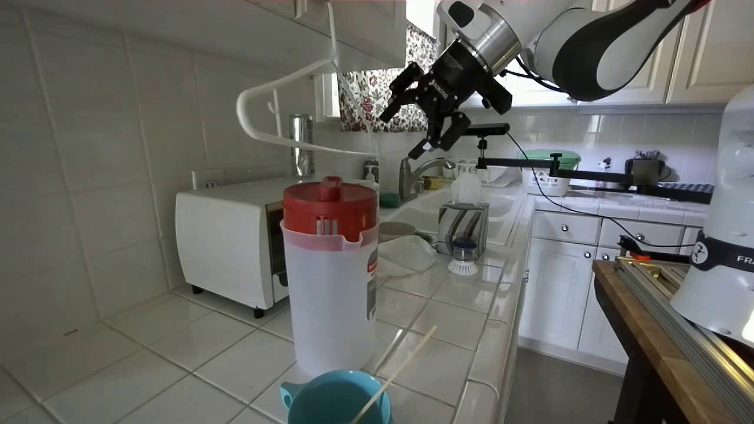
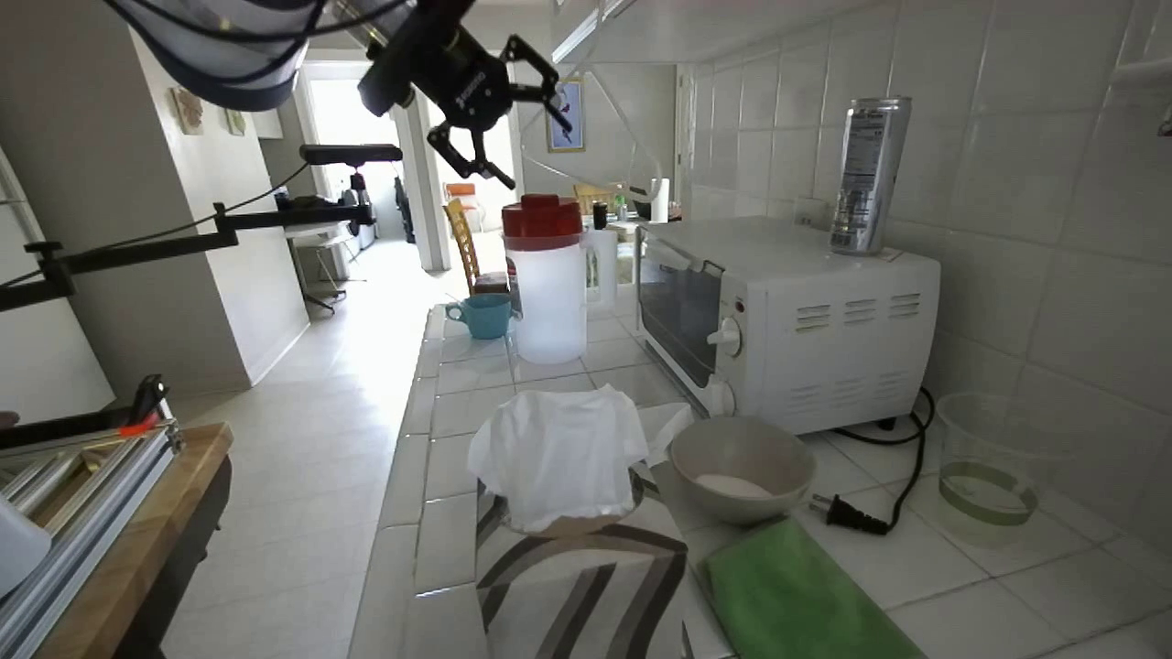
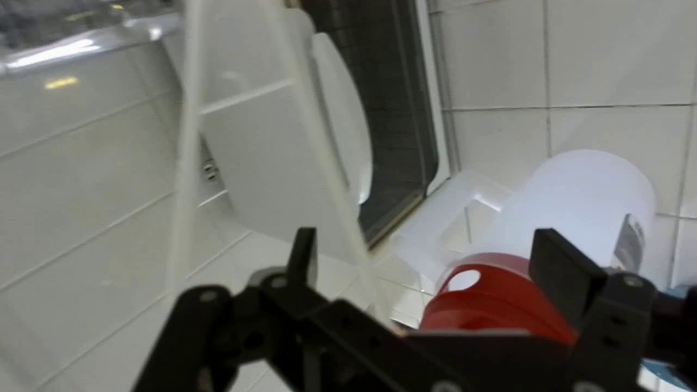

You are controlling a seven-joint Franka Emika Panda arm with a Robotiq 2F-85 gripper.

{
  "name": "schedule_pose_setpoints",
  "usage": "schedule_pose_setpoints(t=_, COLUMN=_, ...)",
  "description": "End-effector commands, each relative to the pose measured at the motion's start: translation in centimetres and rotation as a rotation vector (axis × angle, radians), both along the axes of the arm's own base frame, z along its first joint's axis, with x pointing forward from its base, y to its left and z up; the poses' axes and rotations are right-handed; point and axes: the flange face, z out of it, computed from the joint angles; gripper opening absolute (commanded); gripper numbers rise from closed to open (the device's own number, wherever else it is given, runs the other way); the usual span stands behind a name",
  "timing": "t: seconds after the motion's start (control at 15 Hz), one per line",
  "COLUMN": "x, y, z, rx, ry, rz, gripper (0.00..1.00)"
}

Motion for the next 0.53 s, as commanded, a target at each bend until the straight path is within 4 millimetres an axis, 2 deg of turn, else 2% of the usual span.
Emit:
schedule_pose_setpoints(t=0.0, x=1.2, y=1.4, z=-3.0, rx=0.094, ry=0.122, rz=-0.015, gripper=1.00)
schedule_pose_setpoints(t=0.13, x=0.6, y=2.5, z=-3.0, rx=0.140, ry=0.184, rz=-0.049, gripper=1.00)
schedule_pose_setpoints(t=0.2, x=0.3, y=2.6, z=-2.3, rx=0.161, ry=0.210, rz=-0.068, gripper=1.00)
schedule_pose_setpoints(t=0.33, x=0.1, y=1.6, z=0.3, rx=0.182, ry=0.253, rz=-0.116, gripper=1.00)
schedule_pose_setpoints(t=0.4, x=0.7, y=2.5, z=-1.6, rx=0.176, ry=0.212, rz=-0.101, gripper=1.00)
schedule_pose_setpoints(t=0.47, x=0.6, y=2.0, z=-0.4, rx=0.180, ry=0.224, rz=-0.118, gripper=1.00)
